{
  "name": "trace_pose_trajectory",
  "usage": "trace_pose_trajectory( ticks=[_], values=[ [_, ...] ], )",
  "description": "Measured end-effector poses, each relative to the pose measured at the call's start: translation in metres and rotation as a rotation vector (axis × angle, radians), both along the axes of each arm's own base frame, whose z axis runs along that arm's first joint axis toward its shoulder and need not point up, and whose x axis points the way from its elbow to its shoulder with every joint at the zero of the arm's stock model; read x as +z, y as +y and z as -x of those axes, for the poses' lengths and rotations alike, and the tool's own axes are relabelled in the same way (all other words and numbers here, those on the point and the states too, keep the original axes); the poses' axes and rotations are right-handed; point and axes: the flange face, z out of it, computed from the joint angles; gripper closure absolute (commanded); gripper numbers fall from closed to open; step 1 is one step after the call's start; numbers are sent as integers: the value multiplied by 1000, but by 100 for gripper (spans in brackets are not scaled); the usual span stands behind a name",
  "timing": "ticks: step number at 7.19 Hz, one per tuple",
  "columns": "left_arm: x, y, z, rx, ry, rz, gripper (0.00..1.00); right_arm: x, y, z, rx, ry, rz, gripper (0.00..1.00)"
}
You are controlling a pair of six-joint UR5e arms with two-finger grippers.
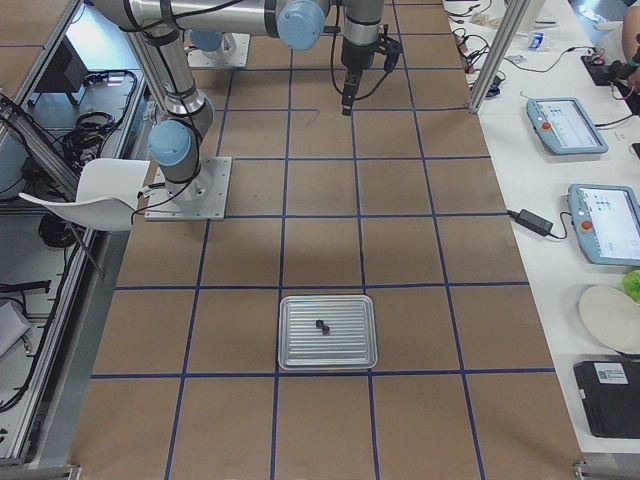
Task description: Place bearing gear from tray to pile
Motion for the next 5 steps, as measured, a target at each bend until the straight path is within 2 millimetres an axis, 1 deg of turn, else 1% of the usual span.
trace_pose_trajectory(
  ticks=[1,2,3,4,5],
  values=[
    [0,0,0,0,0,0,0,-17,-5,66,-41,-16,-32,0],
    [-1,0,0,0,0,-1,0,-44,-10,139,-92,-33,-56,0],
    [-1,0,0,0,0,-2,0,-73,-14,208,-101,-30,-42,0],
    [-1,1,0,0,0,-2,0,-101,-15,267,-76,-12,-15,0],
    [-1,2,0,0,0,-2,0,-132,-6,323,-60,-12,-12,0]
  ],
)
